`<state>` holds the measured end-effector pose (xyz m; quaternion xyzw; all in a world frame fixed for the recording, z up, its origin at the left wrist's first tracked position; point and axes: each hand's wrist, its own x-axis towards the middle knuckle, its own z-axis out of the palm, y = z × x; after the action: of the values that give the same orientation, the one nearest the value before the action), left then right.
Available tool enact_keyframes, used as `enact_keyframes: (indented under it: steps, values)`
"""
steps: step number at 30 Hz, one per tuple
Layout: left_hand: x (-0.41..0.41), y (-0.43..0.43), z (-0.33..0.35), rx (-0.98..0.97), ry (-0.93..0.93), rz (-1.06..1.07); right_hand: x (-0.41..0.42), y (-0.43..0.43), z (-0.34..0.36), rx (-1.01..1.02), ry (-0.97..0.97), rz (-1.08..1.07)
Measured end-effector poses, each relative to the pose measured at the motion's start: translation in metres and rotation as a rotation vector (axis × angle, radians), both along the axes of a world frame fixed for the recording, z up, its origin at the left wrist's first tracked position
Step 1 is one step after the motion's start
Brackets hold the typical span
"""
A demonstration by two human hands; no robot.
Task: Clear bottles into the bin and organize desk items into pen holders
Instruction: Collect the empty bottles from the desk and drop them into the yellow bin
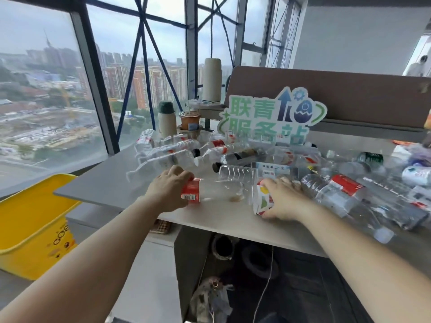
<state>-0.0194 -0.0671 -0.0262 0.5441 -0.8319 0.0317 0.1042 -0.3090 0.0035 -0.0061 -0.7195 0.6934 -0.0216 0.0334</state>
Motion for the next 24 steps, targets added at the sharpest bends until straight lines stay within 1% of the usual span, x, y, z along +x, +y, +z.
enact_keyframes:
  steps: [2,4,6,8,11,14,19,22,24]
  values:
    - [0.010,0.016,0.002,0.007,0.054,0.027,0.005,0.003,0.005,-0.030,0.025,0.036]
    - [0.024,0.031,0.008,-0.026,0.135,0.065,0.016,0.009,0.016,-0.097,0.043,0.096]
    - [0.043,0.047,0.020,-0.085,0.222,0.105,0.034,0.015,0.028,-0.207,0.036,0.180]
    - [0.067,0.062,0.034,-0.155,0.294,0.163,0.060,0.018,0.041,-0.332,-0.021,0.271]
    - [0.113,0.081,0.051,-0.233,0.395,0.271,0.111,0.017,0.060,-0.493,-0.234,0.396]
    - [0.171,0.096,0.057,-0.302,0.498,0.367,0.176,0.007,0.071,-0.564,-0.475,0.544]
    - [0.276,0.110,0.047,-0.397,0.670,0.532,0.299,-0.032,0.068,-0.525,-0.860,0.656]
    - [0.335,0.106,0.030,-0.394,0.728,0.658,0.370,-0.066,0.053,-0.503,-1.035,0.720]
    - [0.371,0.101,0.012,-0.353,0.731,0.728,0.412,-0.088,0.040,-0.464,-1.126,0.759]
